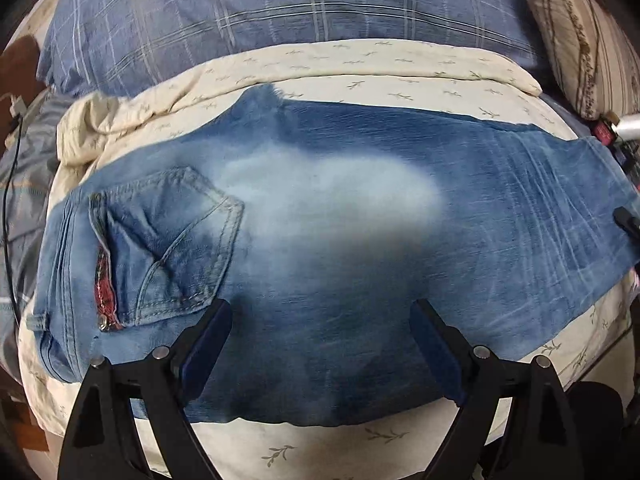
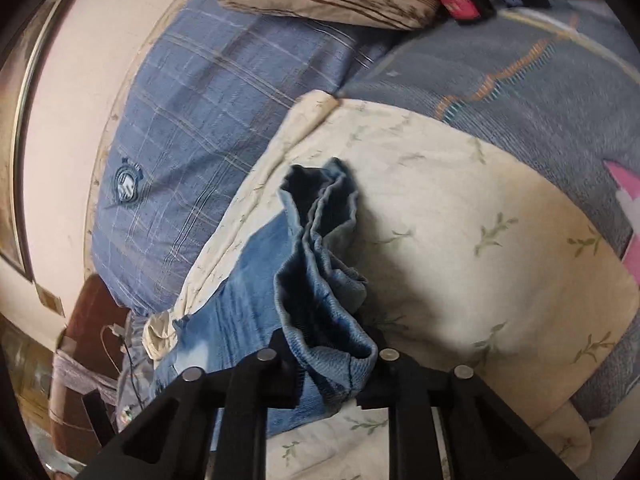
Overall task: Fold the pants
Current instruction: 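Fold the leg hem toward the waistband with the right tool while the left tool approaches the waist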
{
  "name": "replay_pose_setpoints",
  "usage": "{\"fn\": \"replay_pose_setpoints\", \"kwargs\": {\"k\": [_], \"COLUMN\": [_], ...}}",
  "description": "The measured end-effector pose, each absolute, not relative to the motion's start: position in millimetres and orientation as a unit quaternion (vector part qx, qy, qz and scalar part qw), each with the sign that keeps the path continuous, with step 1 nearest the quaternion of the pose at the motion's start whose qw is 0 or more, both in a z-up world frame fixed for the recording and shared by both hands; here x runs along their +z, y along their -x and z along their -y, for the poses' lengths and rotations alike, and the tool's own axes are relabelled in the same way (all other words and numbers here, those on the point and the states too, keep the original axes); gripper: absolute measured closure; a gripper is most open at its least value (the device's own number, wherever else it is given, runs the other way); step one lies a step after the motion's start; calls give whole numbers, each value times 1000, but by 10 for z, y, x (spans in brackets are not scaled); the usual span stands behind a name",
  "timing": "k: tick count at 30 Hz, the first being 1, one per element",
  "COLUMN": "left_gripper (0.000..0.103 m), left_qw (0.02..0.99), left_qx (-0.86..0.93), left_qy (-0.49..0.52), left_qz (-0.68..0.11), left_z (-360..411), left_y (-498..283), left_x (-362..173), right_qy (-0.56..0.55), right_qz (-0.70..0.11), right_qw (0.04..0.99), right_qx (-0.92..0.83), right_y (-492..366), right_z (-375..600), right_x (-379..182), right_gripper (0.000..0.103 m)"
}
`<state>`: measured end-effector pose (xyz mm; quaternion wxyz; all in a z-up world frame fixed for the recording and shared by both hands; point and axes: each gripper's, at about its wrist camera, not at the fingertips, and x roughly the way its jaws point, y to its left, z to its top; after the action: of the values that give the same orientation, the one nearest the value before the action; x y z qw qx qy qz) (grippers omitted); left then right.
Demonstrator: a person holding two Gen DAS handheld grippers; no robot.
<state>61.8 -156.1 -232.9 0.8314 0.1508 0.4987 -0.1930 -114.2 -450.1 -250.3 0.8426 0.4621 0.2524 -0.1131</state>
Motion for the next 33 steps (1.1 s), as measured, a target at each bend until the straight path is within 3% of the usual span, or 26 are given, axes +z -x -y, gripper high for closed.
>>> {"fn": "replay_pose_setpoints", "kwargs": {"k": [8,15,16,18,19,20,23,29,33], "left_gripper": [13,13,13,13,13,13,13,13,13], "left_qw": [848,869,871,875,875,873,872,865,861], "left_qx": [-188,-171,-166,-155,-150,-146,-140,-183,-219], "left_qy": [-97,-59,-53,-41,-36,-31,-24,-23,-53], "left_qz": [-485,-461,-459,-457,-459,-464,-469,-467,-456], "left_z": [1222,757,681,530,462,393,298,649,1147], "left_y": [-723,-822,-843,-877,-903,-932,-981,-979,-1043], "left_x": [-2069,-1840,-1822,-1816,-1826,-1847,-1884,-1832,-1807], "right_qy": [-371,-338,-347,-359,-363,-367,-356,-349,-383], "right_qz": [-246,-310,-330,-375,-388,-395,-427,-309,-342], "right_qw": [894,888,878,853,845,839,826,883,858], "right_qx": [-48,15,24,50,64,70,89,55,4], "right_y": [746,68,-43,-278,-357,-396,-404,21,71], "right_z": [3863,2963,2852,2633,2539,2474,2306,2703,2952], "right_x": [-1691,-1620,-1709,-1953,-2081,-2185,-2394,-2034,-2311], "right_gripper": [88,84,80,60,37,34,34,34,38]}}
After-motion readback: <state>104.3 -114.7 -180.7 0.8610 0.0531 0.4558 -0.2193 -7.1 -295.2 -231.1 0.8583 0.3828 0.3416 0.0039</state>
